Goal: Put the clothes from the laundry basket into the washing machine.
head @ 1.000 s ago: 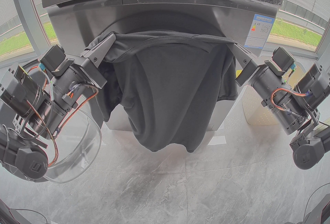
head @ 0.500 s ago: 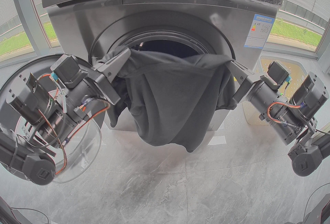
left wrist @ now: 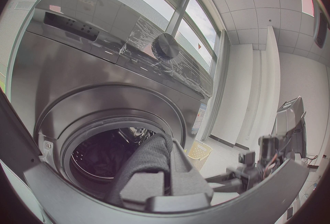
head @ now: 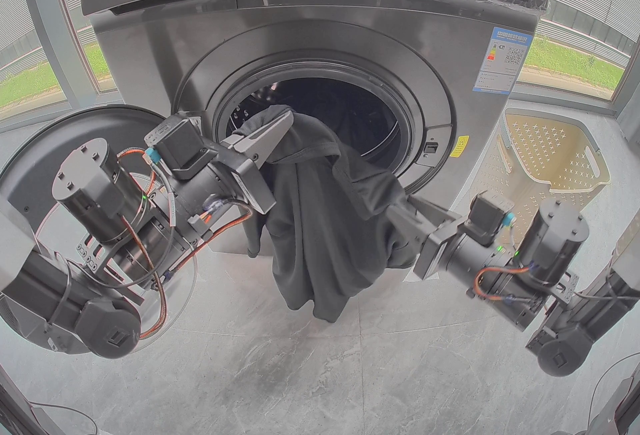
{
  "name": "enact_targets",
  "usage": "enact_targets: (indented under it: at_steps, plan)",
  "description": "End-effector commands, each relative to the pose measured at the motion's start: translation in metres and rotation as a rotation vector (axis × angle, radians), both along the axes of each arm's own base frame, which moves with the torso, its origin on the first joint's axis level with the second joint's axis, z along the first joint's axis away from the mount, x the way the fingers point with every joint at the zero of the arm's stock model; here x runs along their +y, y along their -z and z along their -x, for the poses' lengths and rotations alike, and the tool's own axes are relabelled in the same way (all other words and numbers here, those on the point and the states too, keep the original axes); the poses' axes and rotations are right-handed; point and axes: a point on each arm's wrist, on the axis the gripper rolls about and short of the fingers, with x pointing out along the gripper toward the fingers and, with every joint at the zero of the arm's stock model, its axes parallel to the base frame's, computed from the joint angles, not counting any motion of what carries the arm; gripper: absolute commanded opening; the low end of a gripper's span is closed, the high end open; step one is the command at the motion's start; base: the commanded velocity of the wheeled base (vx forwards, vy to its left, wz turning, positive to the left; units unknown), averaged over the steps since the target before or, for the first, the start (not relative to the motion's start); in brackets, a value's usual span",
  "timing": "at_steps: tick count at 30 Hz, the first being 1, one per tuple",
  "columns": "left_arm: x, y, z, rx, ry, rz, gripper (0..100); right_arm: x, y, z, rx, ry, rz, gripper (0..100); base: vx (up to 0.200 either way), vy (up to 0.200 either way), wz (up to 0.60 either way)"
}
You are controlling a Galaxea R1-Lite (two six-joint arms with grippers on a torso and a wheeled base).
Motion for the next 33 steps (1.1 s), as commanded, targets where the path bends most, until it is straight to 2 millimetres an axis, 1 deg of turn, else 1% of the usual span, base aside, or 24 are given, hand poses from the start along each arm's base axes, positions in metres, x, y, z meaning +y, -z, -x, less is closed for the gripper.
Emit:
enact_targets:
  at_steps: [1, 2, 3, 8, 10, 12, 14, 19, 26, 28, 29, 33]
  plan:
    - [-0.001, -0.005, -0.002, -0.018, -0.002, 0.013, 0, 0.014, 0.047, 0.007, 0.141, -0.047, 0.113, 100, 0.000, 0.000, 0.00]
    - [-0.001, -0.006, -0.002, -0.023, -0.002, 0.017, 0, 0.017, 0.061, 0.007, 0.179, -0.054, 0.145, 100, 0.000, 0.000, 0.00]
    - [-0.001, -0.008, -0.002, -0.027, -0.002, 0.019, 0, 0.017, 0.066, 0.007, 0.193, -0.054, 0.159, 100, 0.000, 0.000, 0.00]
    - [0.000, -0.011, 0.001, -0.037, 0.000, 0.026, 0, 0.023, 0.085, 0.003, 0.234, -0.063, 0.196, 100, 0.000, 0.000, 0.00]
    - [0.000, -0.012, 0.001, -0.040, 0.001, 0.027, 0, 0.027, 0.096, -0.003, 0.252, -0.060, 0.213, 100, 0.000, 0.000, 0.00]
    - [0.000, -0.012, 0.002, -0.043, 0.001, 0.030, 0, 0.030, 0.103, -0.010, 0.255, -0.053, 0.217, 100, 0.000, 0.000, 0.00]
    - [0.000, -0.013, 0.003, -0.047, 0.004, 0.030, 0, 0.034, 0.104, -0.017, 0.240, -0.053, 0.207, 100, 0.000, 0.000, 0.00]
    - [0.000, -0.019, 0.010, -0.059, 0.020, 0.037, 0, 0.052, 0.092, -0.044, 0.153, -0.050, 0.138, 100, 0.000, 0.000, 0.00]
    - [-0.002, -0.019, 0.012, -0.062, 0.029, 0.039, 0, 0.075, 0.079, -0.068, 0.062, -0.064, 0.080, 100, 0.000, 0.000, 0.00]
    - [-0.002, -0.019, 0.012, -0.062, 0.029, 0.039, 0, 0.079, 0.079, -0.071, 0.056, -0.068, 0.083, 100, 0.000, 0.000, 0.00]
    - [-0.002, -0.019, 0.013, -0.061, 0.031, 0.039, 0, 0.084, 0.079, -0.074, 0.046, -0.073, 0.081, 100, 0.000, 0.000, 0.00]
    - [-0.005, -0.019, 0.014, -0.064, 0.039, 0.042, 0, 0.095, 0.085, -0.083, 0.035, -0.082, 0.081, 100, 0.000, 0.000, 0.00]
